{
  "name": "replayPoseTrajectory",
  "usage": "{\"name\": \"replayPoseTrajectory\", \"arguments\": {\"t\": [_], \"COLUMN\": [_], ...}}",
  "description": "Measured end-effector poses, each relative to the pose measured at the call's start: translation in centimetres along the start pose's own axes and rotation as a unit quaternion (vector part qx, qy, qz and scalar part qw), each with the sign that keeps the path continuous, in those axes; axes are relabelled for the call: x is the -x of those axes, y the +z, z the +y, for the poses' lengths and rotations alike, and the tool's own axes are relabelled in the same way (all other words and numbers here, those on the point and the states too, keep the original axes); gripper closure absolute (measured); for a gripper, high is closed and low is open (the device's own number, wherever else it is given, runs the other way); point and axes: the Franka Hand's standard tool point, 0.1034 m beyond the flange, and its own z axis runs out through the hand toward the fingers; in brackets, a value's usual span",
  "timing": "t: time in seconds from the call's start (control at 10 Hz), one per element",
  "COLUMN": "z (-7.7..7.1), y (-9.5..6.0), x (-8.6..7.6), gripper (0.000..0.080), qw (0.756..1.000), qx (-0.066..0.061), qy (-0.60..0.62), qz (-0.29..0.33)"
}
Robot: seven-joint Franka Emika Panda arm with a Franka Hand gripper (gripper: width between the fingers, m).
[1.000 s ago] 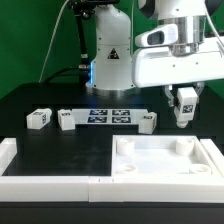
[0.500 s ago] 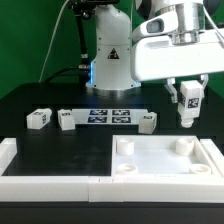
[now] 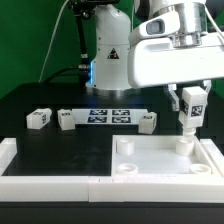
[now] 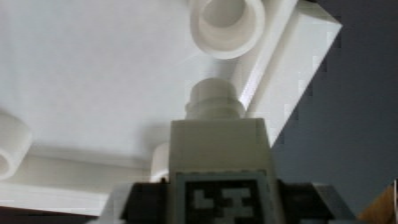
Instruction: Assemble one leg
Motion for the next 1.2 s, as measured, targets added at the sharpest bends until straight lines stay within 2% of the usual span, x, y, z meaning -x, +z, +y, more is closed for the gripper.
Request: {"name": "replayPoseTrajectory", "arguments": {"t": [0.2, 0.3, 0.5, 0.9, 1.0, 1.2], "z": [0.2, 1.3, 2.3, 3.3, 3.4, 2.9], "y": [0.0, 0.0, 0.1, 2.1, 2.7, 3.4], "x": [0.0, -0.1, -2.7, -6.9, -7.4, -7.2], "gripper": [0.0512, 0.0512, 0.0512, 0.0512, 0.0512, 0.0512], "qw": [1.000, 1.000, 1.000, 1.000, 1.000, 1.000], "qx": [0.001, 0.004, 0.004, 0.002, 0.001, -0.001], "qy": [-0.005, -0.021, -0.021, -0.015, -0.016, -0.014], "qz": [0.000, 0.000, 0.005, 0.023, 0.024, 0.025]}}
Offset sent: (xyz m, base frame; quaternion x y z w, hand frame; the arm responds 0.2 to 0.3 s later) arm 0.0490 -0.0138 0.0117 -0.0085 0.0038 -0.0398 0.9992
